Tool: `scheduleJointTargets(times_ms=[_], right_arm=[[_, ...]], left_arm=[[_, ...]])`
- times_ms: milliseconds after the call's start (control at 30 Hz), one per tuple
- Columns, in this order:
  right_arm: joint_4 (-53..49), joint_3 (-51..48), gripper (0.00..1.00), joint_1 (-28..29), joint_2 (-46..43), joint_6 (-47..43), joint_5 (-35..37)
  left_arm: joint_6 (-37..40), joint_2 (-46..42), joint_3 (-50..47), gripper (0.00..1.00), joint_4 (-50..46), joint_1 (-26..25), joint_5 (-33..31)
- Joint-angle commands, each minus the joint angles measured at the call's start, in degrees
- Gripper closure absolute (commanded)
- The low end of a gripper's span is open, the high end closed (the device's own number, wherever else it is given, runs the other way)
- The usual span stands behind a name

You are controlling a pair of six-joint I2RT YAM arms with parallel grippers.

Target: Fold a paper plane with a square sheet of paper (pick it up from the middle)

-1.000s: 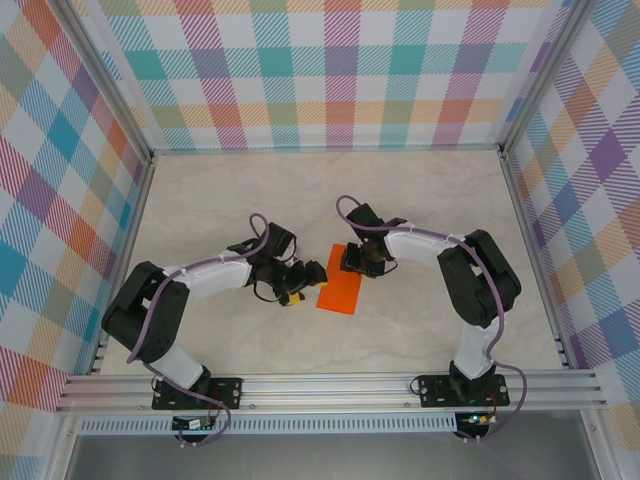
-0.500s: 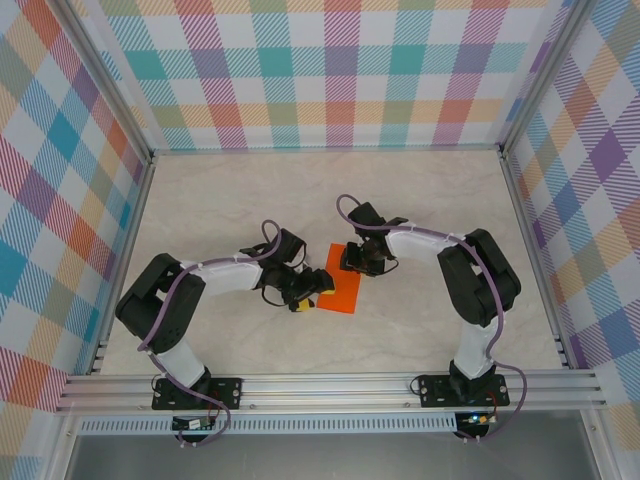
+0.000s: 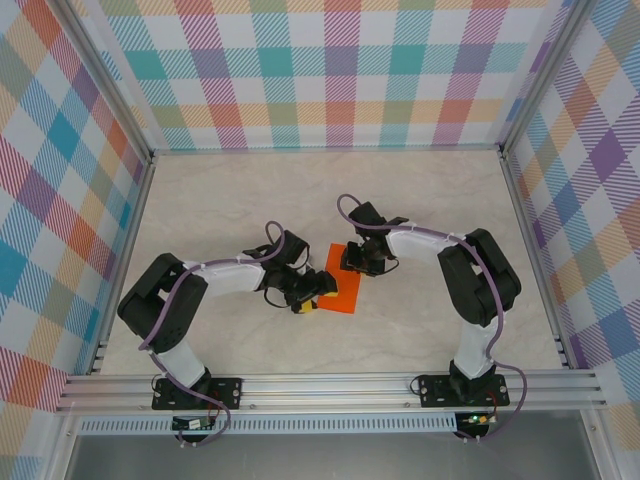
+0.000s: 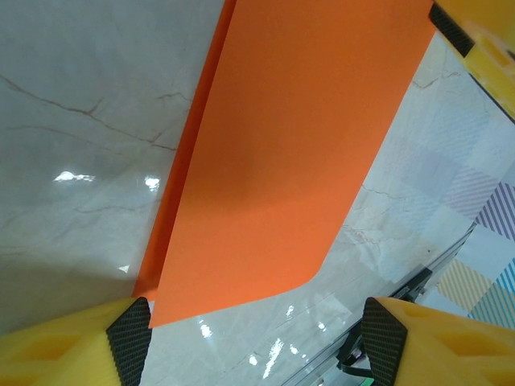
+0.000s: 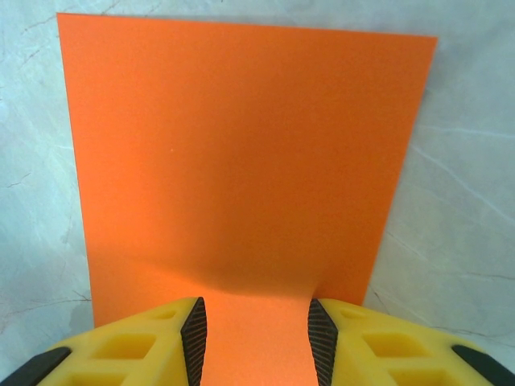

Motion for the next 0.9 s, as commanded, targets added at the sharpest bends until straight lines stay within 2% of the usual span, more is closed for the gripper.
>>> scheduleJointTargets(times_ms=[0,167,633,800,867], right_arm=[[0.84,-0.74,0.59,-0.14,2.18,-0.62,-0.3],[0.71,-0.83,0.59,-0.2,1.87,-0.53,-0.77],[-0.18,-0.13,0.61,-0.49,1.83,-0.22,-2.54],[-0.1,-0.21,0.62,-0.51,1.7,-0.09,-3.02],[-0.14,-0.17,0.62,-0.56,1.57,0.05,-3.31]], left_arm=[[-0.39,0.85,1.26,0.3,1.54,-0.61,1.39],[-0.97,0.38,1.39,0.36,5.74,-0.7,2.99],[-0.66,-3.54,-0.01,0.38,14.09,-0.69,4.78],[1.84,-1.78,1.43,0.4,12.43,-0.69,3.25],[0.82,-0.41,1.31,0.42,13.77,-0.7,4.47]])
